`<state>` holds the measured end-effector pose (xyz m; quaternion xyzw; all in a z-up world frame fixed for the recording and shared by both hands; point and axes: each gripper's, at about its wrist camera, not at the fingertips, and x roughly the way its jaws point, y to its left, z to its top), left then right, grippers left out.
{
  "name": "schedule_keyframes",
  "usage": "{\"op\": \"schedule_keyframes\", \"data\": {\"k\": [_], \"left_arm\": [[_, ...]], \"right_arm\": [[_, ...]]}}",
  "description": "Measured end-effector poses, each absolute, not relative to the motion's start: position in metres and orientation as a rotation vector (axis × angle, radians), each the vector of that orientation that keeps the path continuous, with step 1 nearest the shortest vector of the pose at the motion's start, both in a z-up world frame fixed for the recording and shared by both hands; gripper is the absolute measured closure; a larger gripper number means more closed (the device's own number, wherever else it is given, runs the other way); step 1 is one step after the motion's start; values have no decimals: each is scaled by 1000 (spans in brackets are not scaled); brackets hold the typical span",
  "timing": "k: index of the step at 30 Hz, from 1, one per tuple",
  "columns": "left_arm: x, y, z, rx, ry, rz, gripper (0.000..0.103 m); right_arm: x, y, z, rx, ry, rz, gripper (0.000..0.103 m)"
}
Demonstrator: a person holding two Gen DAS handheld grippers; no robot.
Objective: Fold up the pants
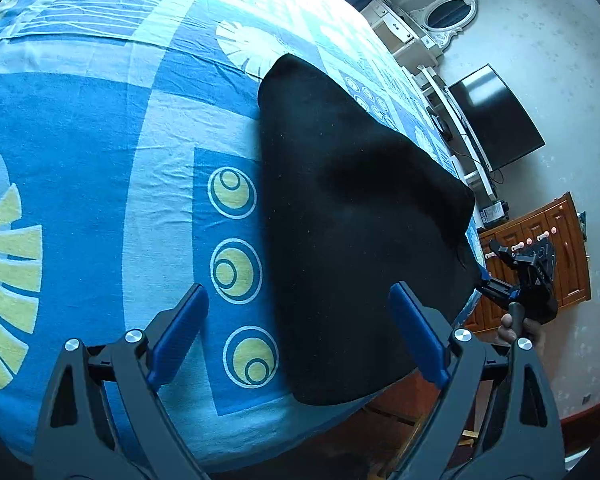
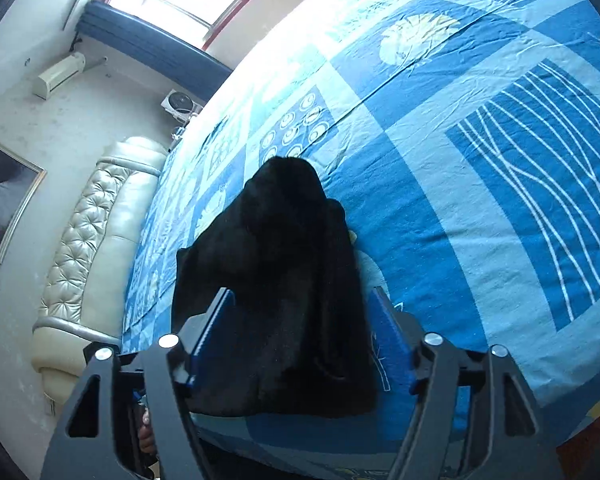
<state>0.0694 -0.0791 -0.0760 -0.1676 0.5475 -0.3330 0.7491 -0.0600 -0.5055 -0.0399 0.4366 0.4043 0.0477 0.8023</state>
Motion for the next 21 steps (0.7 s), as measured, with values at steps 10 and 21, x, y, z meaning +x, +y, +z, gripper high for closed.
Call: {"op": "schedule_keyframes", "data": {"k": [10,21], "left_arm": [[82,-95,-96,-563,1259,-882,11],[92,-105,-114,-654,1356,-903,69]], "right_arm": [[-45,-479,-88,994,967,248,31],[-41,-467,-82,911,948,206,58]]}}
